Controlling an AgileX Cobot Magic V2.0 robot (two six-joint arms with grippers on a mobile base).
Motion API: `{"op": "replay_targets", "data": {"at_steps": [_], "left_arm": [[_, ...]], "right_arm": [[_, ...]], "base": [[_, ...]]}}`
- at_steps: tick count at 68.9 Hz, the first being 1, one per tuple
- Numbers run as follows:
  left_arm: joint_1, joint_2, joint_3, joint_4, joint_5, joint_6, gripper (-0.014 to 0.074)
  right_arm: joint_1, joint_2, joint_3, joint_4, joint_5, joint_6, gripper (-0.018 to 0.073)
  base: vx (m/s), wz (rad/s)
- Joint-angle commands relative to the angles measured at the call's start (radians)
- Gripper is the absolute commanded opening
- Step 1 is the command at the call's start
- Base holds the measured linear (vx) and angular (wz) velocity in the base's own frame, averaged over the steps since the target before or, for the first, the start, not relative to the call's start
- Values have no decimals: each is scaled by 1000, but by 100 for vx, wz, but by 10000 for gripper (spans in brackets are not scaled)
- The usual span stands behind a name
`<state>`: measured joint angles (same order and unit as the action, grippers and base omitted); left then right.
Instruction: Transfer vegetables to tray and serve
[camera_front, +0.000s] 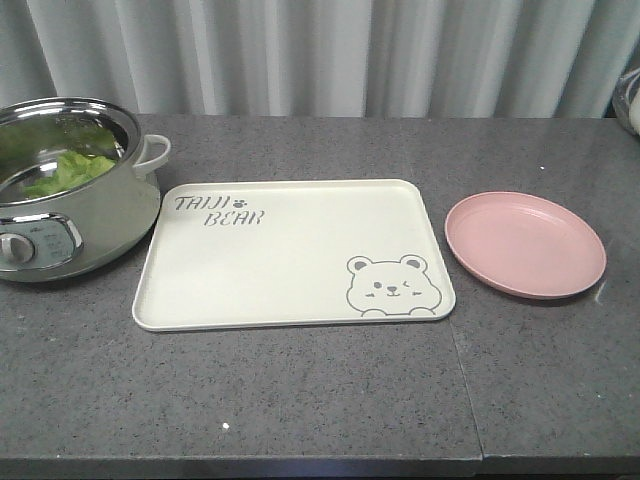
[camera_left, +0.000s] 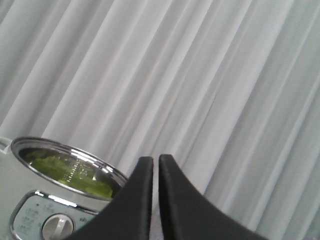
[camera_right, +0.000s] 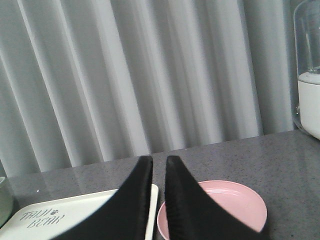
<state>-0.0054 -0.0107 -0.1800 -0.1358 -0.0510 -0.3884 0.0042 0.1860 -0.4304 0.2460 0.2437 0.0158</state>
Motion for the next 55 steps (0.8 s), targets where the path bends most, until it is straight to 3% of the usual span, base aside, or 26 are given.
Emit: {"op": "replay_targets", "data": {"at_steps": [1,12,19,26,33,46,55], "left_arm": [[2,-14,-99,10,51,-9,87],[2,-14,-154,-21,139,-11,277],[2,-14,-152,-79,87,-11,395],[1,4,-157,-87,60,-11,422],[1,94,-235,-60,168,12,422],[1,432,-561,-42,415,230,422],[1,704,-820,-15,532,333,422]], "right_arm": [[-4,72,-79,5,-39,-24,199],[-4,116,-83,58,-64,-24,524],[-4,117,-81,55,-72,-16,631],[-4,119,-80,50,-57,-32,631],[-4,134,-80,49,-37,-43,613],[-4,178,-80,49,-36,-43,592],[-4,188,-80,49,-13,-43,592]], "base": [[0,0],[0,0],[0,0],[0,0],[0,0],[0,0],[0,0]]}}
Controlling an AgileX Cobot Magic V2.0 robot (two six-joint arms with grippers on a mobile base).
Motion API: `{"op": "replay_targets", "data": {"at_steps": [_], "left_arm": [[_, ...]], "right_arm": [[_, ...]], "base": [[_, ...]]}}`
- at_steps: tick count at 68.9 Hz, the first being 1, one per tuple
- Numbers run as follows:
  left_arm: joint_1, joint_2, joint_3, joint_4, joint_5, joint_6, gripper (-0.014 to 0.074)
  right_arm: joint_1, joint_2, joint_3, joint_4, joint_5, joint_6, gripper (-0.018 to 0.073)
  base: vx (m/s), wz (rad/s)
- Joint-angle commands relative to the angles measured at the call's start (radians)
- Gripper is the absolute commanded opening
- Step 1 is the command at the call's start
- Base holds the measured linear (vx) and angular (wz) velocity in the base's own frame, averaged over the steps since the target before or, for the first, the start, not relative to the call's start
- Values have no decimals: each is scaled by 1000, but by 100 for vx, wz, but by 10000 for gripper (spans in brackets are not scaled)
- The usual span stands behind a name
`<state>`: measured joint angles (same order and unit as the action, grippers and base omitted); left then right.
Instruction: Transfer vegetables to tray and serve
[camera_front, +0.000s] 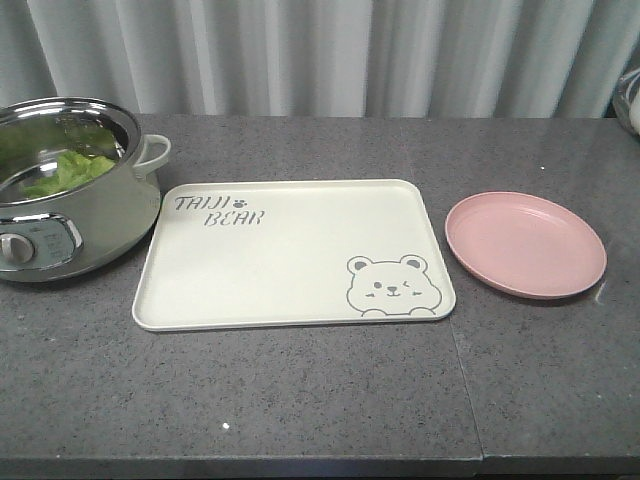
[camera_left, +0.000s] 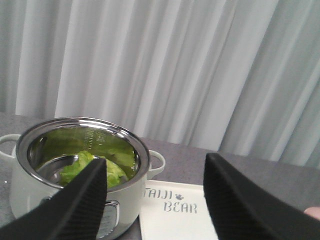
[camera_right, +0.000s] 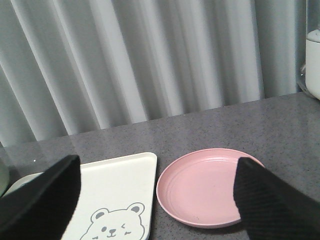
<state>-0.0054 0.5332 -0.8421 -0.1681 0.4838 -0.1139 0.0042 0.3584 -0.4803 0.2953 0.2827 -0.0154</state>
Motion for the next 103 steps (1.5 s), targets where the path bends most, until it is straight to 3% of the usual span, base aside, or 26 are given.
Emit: {"op": "replay_targets", "data": {"at_steps": [1,12,20,31,34,46,58,70,103], "left_arm": [[1,185,-183,22,10,63,422],[1,539,-563,95,212,65,422],[1,788,-854,138,442,62,422],[1,1135,-1272,267,779,53,422],[2,1191,-1329,273,777,20,422],[21,1316,-1359,284,777,-20,422],[56,1348,-1340,245,777,-22,422],[83,1396,-1336,139,777,-12,422],[83,1443,-1315,122,777,4,462]], "right_arm": [[-4,16,-30,0,-48,-12,592],[-4,16,-30,-1,-8,-12,592],[-4,16,-30,0,19,-12,592],[-4,16,-30,0,60,-12,592],[-4,16,-30,0,60,-12,592],[-4,16,-30,-1,75,-13,592],[-4,16,-30,-1,93,-13,592],[-4,16,-30,-1,96,-13,592],[-4,16,-30,-1,107,-13,592]], "base": [[0,0],[0,0],[0,0],[0,0],[0,0],[0,0],[0,0],[0,0],[0,0]]}}
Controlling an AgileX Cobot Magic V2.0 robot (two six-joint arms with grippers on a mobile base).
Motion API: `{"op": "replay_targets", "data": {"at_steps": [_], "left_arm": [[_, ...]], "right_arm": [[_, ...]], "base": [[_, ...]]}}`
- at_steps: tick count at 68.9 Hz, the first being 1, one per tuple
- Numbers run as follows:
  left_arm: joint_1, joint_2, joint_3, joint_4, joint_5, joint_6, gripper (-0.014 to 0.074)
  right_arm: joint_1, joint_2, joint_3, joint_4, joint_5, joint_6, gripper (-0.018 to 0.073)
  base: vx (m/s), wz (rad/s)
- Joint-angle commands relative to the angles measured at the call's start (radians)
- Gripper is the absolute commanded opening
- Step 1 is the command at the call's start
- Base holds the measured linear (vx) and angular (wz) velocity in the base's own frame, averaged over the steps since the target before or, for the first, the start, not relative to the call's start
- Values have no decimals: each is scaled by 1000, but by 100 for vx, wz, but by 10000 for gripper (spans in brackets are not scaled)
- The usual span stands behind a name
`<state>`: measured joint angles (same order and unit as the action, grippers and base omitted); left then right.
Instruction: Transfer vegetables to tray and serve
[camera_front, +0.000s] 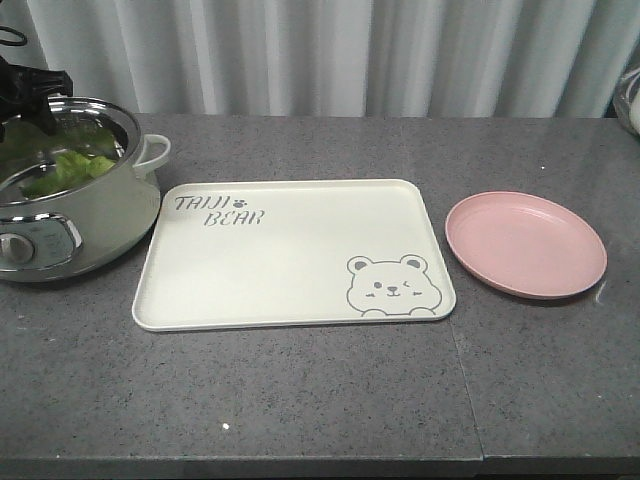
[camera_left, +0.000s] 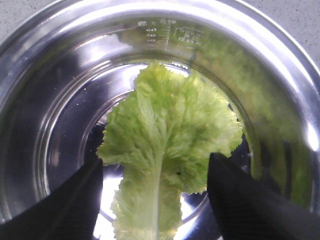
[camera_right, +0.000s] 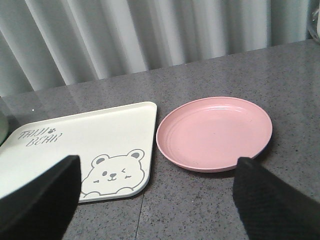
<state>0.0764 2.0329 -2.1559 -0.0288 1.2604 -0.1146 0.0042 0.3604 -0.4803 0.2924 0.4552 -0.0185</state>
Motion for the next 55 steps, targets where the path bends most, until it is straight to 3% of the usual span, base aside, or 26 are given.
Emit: {"op": "replay_targets", "data": {"at_steps": [1,15,55], "left_arm": [[1,-58,6,-24,0,4,463],[0,-58,91,-26,0,14,465],[0,3,91,-19,0,14,465]], "right_arm": [[-4,14,-30,2,-65,-9,592],[-4,14,-30,2,-65,-9,592],[-4,14,-30,3,-46,-7,592]], "base": [[0,0],[0,0],[0,0]]}}
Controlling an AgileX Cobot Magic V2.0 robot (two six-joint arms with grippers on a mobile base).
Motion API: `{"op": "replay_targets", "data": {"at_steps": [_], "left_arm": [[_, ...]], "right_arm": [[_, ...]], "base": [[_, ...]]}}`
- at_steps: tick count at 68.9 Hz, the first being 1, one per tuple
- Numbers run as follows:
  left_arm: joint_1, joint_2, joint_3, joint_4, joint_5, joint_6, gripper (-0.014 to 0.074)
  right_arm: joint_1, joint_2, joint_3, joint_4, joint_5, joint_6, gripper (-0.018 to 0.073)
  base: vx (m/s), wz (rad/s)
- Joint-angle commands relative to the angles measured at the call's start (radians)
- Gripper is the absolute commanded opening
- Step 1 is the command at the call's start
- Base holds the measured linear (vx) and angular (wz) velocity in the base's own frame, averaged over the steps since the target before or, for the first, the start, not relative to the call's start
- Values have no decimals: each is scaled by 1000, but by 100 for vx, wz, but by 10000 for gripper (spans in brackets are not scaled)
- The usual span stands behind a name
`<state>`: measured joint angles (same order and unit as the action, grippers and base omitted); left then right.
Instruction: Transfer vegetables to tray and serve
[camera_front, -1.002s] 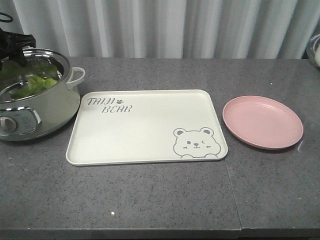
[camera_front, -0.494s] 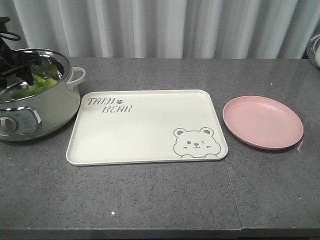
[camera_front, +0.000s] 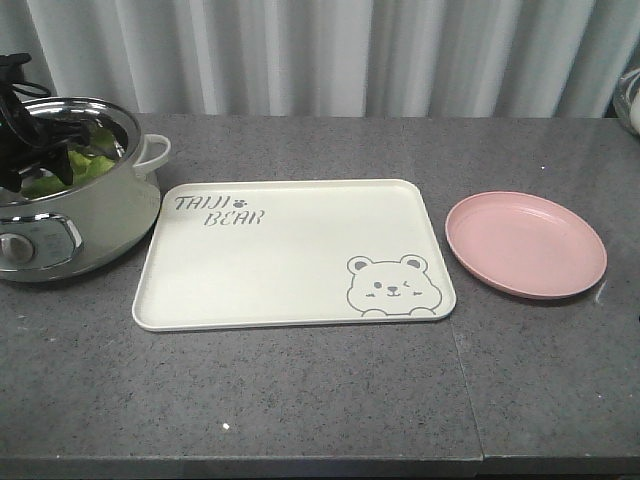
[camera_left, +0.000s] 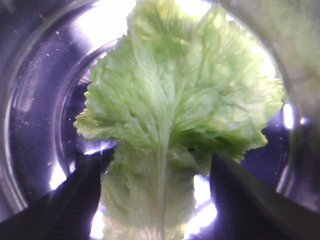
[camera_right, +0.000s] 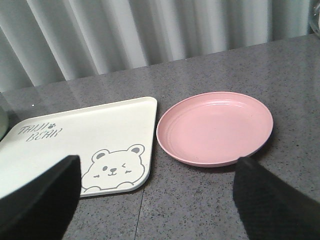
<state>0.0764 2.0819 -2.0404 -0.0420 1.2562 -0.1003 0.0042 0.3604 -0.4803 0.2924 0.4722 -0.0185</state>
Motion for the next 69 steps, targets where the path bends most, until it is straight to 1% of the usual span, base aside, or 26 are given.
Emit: {"op": "replay_targets", "data": {"at_steps": [1,19,25,35,49,54,58,64,69], "left_arm": [[0,-43,-24,-6,4,0,465],[0,-11,-24,-7,4,0,465],[0,-4,-24,-7,4,19,465],[0,7,-22,-14,4,18,465],[0,7,41,-9,4,19,451],[0,7,57,-6,4,19,414],[0,7,57,-5,4,19,358],[0,7,57,-5,4,21,241],[0,7,57,-6,4,27,106]], "right_arm": [[-4,14,-30,3,-63,-7,592],[-4,14,-30,4,-63,-5,592],[-4,14,-30,4,-63,-5,592],[-4,14,-30,4,-63,-5,592],[-4,14,-30,4,-63,-5,592],[-4,14,-30,4,-63,-5,592],[-4,14,-30,4,-63,-5,592],[-4,14,-30,4,-63,-5,592],[-4,14,-30,3,-63,-5,592]], "base": [[0,0],[0,0],[0,0],[0,0],[0,0],[0,0],[0,0],[0,0],[0,0]]}}
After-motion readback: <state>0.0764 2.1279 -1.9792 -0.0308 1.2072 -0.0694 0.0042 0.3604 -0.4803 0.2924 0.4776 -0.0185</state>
